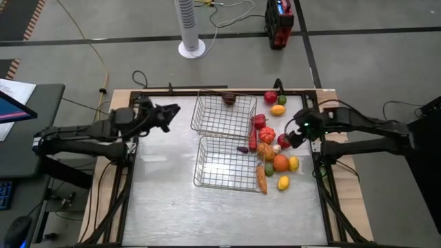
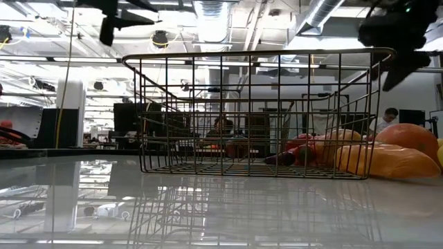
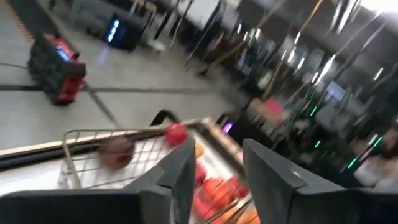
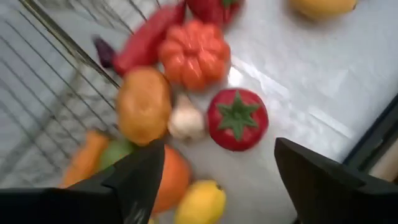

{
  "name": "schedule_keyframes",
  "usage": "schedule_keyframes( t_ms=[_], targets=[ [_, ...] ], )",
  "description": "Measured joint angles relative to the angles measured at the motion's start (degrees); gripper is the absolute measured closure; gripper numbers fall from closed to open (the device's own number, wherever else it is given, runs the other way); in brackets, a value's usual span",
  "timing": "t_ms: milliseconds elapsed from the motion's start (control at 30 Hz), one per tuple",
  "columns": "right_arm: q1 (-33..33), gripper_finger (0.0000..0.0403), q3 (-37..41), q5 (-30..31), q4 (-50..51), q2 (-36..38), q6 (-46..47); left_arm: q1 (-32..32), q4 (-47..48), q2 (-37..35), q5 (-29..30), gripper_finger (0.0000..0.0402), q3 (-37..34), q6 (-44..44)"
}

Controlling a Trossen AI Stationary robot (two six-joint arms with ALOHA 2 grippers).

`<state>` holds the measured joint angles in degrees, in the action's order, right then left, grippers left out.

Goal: Sort produce into baskets
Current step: Put the bottom red tomato fruit into the top wire basket

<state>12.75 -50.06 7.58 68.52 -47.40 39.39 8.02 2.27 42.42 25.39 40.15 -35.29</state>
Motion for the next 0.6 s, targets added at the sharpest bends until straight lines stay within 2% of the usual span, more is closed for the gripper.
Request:
schedule_keyframes(
  t_ms=[167, 400, 600],
  targets=[
    [1.9, 0.0010, 0.0, -0.2, 0.5, -6.8, -4.1, 5.1, 8.3, 6.3, -7.4, 0.0236, 9.0, 4.3],
    [8.9, 0.0011, 1.6, -0.2, -2.6, -16.8, -9.1, 9.1, 10.1, 10.7, -13.6, 0.0202, 12.7, 8.6],
    [12.3, 0.0006, 5.7, -3.4, -8.4, -19.1, -10.3, 10.9, 10.4, 10.8, -16.6, 0.0200, 12.7, 8.0]
  ],
)
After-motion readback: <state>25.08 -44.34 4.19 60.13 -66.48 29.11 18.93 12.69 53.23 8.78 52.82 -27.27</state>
